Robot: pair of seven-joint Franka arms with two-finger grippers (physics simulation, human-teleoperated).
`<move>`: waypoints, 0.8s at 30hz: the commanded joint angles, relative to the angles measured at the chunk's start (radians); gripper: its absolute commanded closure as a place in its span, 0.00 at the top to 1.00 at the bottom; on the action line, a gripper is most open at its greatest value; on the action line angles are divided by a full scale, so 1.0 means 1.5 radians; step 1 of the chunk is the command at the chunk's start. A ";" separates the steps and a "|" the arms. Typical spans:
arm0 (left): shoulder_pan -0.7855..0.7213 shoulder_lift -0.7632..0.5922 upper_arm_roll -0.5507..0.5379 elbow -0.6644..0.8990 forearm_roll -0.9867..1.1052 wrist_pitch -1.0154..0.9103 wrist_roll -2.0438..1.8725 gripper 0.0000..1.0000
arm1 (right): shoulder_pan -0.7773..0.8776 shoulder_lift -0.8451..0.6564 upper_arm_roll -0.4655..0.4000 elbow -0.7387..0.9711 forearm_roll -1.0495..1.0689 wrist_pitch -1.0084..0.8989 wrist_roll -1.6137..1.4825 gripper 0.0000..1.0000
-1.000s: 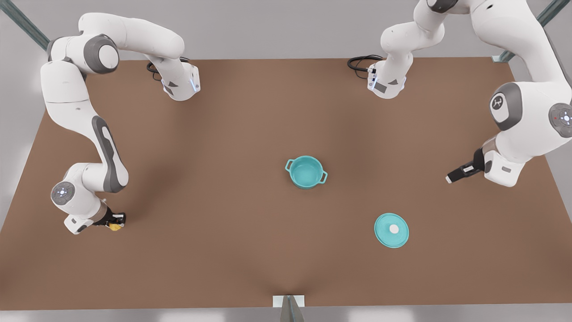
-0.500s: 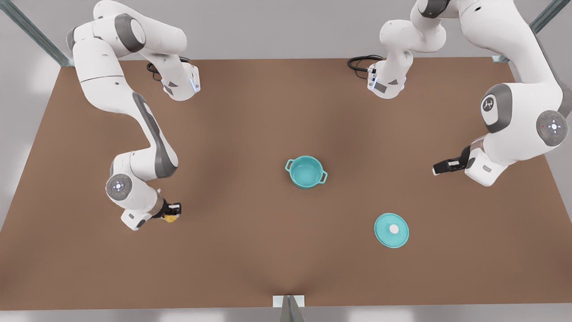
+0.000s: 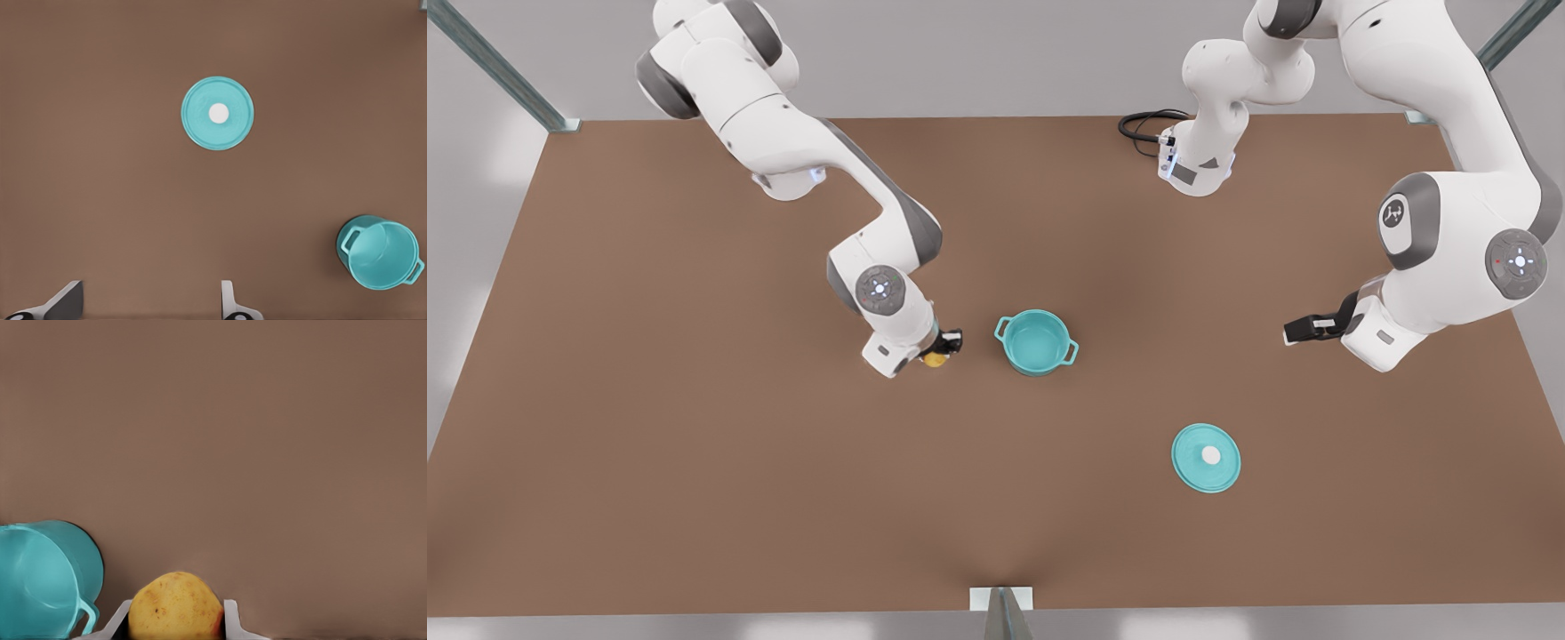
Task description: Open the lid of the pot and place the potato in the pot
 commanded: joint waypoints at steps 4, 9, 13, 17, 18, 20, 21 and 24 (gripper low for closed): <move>0.000 -0.001 0.000 0.001 0.002 -0.001 0.042 1.00 | 0.100 0.065 -0.024 0.107 0.015 -0.033 0.477 0.51; 0.001 0.000 0.000 0.006 -0.007 0.003 0.048 1.00 | 0.184 0.160 -0.079 0.232 0.014 -0.059 0.531 0.51; -0.001 0.011 -0.001 0.024 -0.008 0.006 0.049 1.00 | 0.251 0.229 -0.108 0.306 0.018 -0.051 0.564 0.50; -0.001 0.013 -0.001 0.025 -0.008 0.006 0.050 1.00 | 0.292 0.275 -0.128 0.338 0.018 -0.041 0.570 0.51; -0.002 0.013 -0.001 0.025 -0.007 0.005 0.049 1.00 | 0.292 0.279 -0.130 0.339 0.018 -0.040 0.570 0.51; -0.002 0.014 -0.001 0.025 -0.007 0.006 0.050 1.00 | 0.292 0.292 -0.134 0.344 0.018 -0.037 0.569 0.51; -0.002 0.014 -0.001 0.025 -0.007 0.005 0.050 1.00 | 0.292 0.297 -0.142 0.353 0.018 -0.037 0.569 0.51; -0.002 0.014 -0.001 0.025 -0.007 0.005 0.050 1.00 | 0.292 0.308 -0.147 0.356 0.017 -0.021 0.568 0.51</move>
